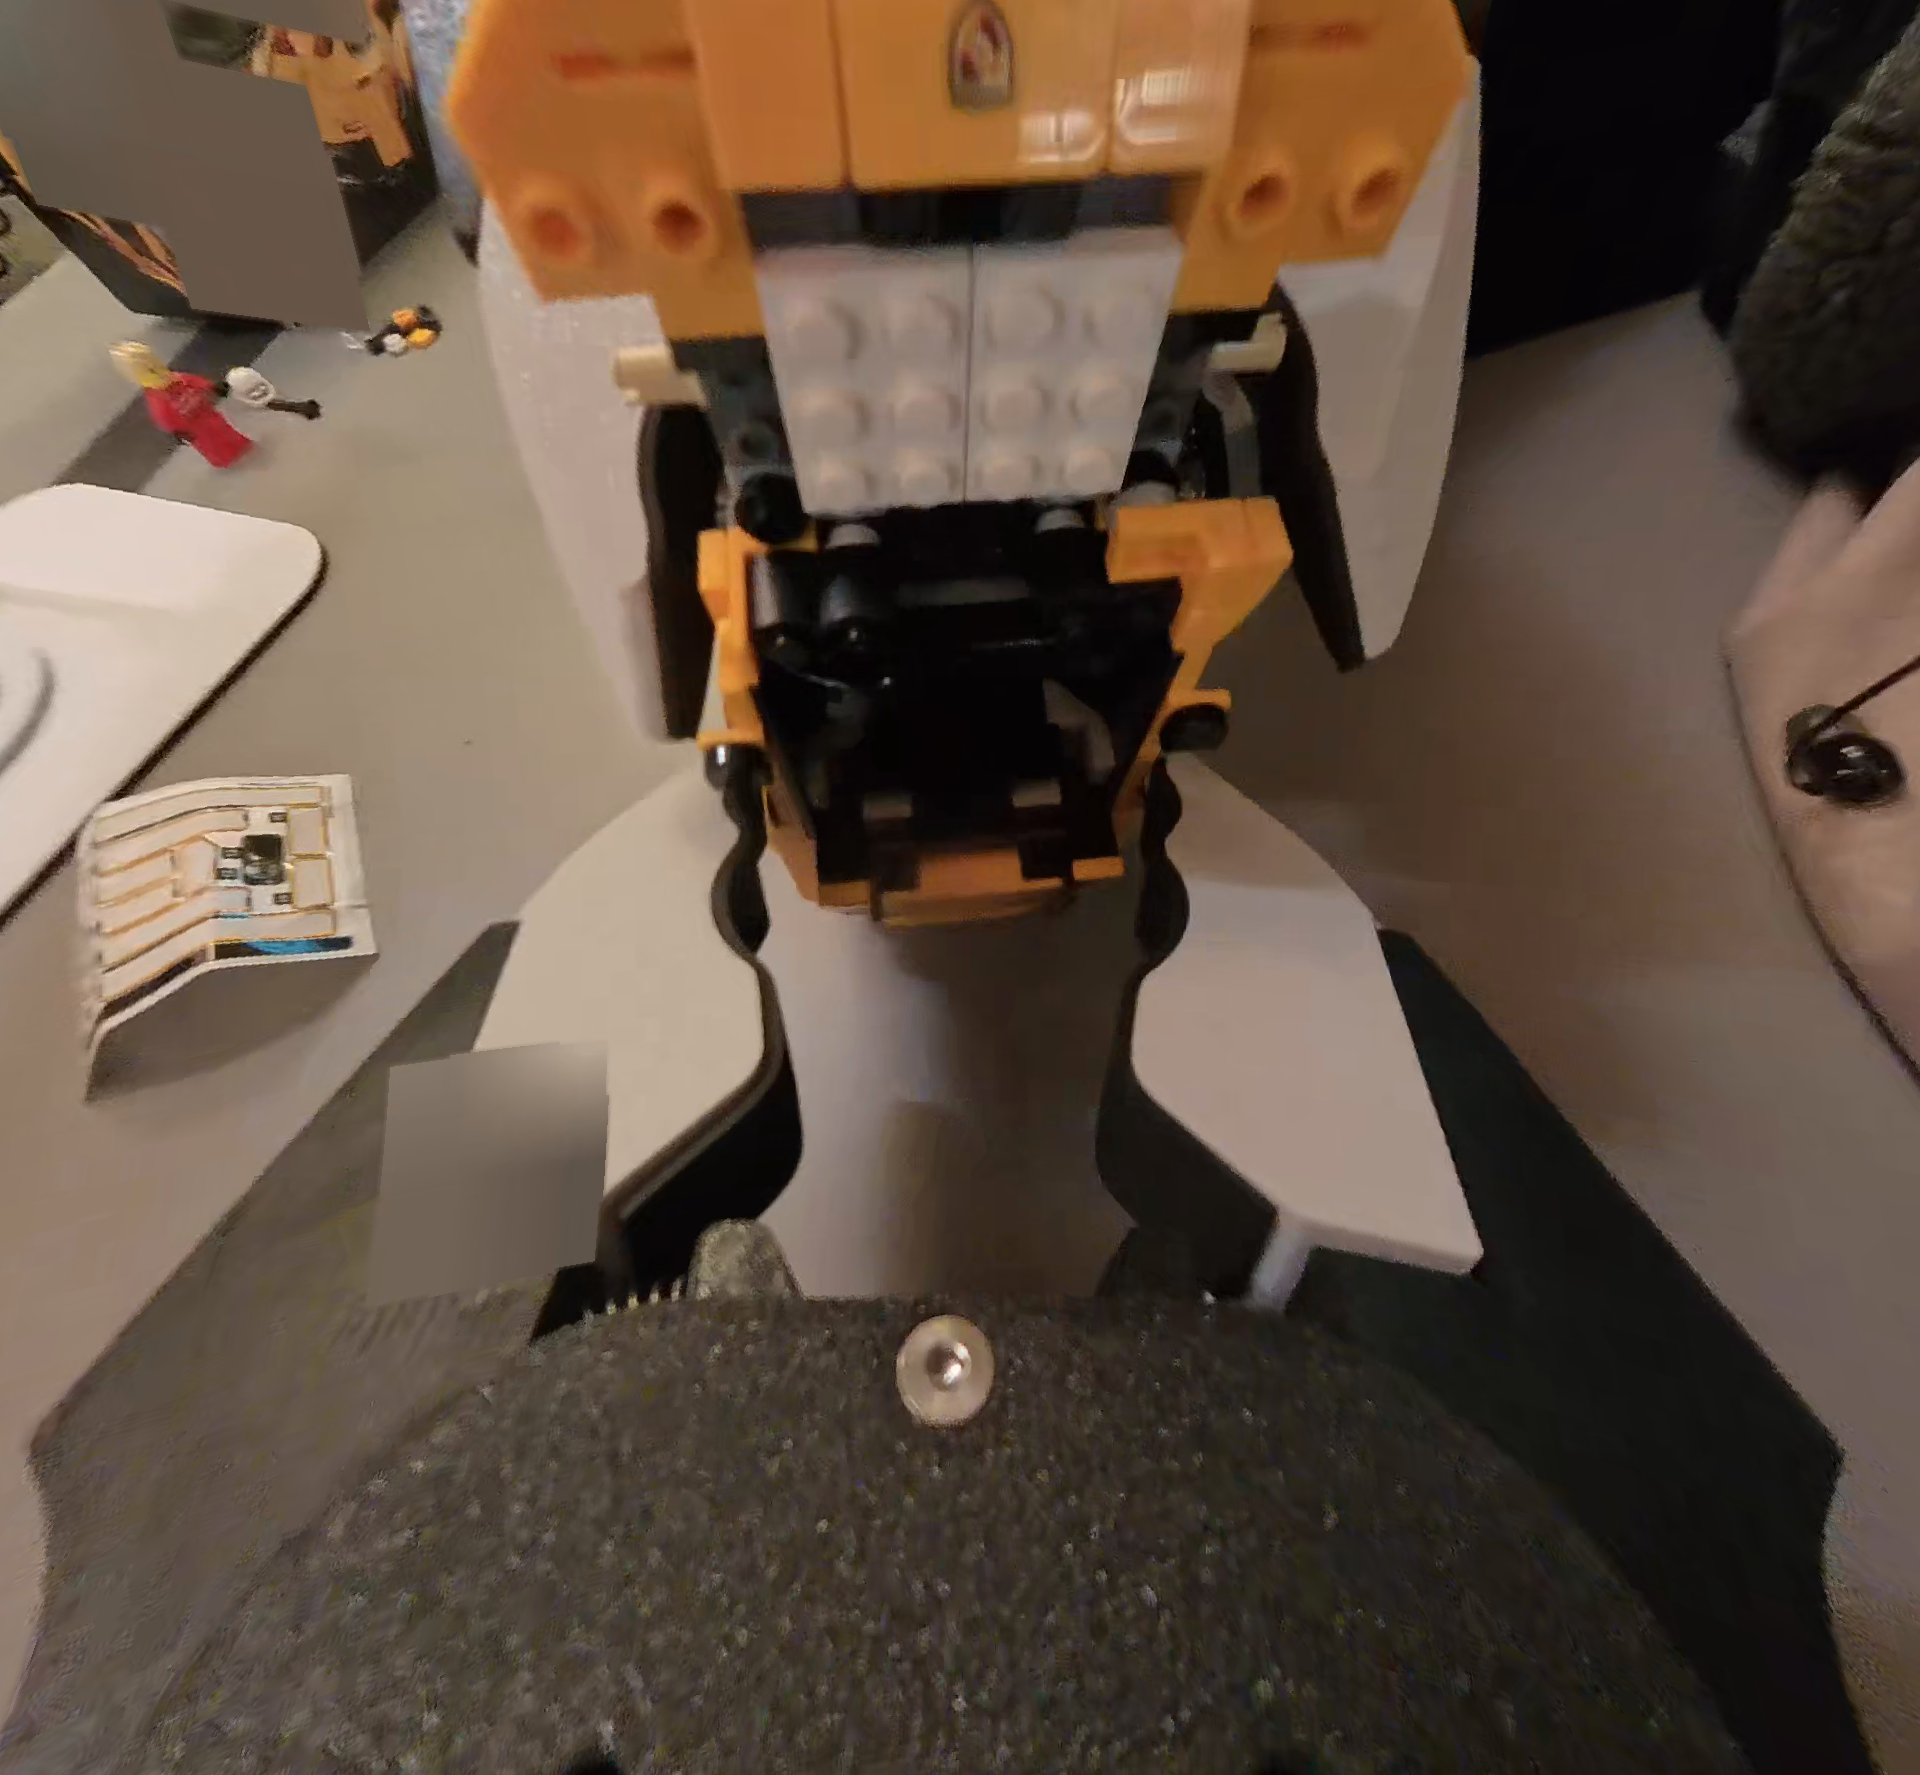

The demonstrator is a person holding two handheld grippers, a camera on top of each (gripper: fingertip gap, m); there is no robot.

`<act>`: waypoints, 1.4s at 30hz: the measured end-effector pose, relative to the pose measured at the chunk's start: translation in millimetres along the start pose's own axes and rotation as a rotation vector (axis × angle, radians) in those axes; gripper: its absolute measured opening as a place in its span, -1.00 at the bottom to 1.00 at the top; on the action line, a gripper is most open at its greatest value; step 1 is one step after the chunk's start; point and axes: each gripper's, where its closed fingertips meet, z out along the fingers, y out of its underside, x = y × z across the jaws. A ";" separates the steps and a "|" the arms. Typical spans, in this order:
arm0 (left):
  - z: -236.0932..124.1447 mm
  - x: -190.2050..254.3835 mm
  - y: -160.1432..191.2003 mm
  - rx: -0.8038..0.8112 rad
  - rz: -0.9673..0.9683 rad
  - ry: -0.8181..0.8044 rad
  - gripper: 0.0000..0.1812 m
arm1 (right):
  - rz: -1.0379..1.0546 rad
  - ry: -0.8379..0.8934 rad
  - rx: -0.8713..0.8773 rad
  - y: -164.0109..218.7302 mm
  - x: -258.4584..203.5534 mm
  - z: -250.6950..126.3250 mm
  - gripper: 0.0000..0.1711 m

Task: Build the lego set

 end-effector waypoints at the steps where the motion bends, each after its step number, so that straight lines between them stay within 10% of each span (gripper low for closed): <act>1: 0.0 1.3 -0.5 0.003 -0.019 0.009 -0.23 | -0.010 0.011 0.018 0.5 0.2 -3.1 -0.10; 42: 1.0 14.6 -10.4 -0.014 -0.082 0.042 -0.21 | -0.083 0.188 0.106 13.0 -4.9 -12.8 -0.21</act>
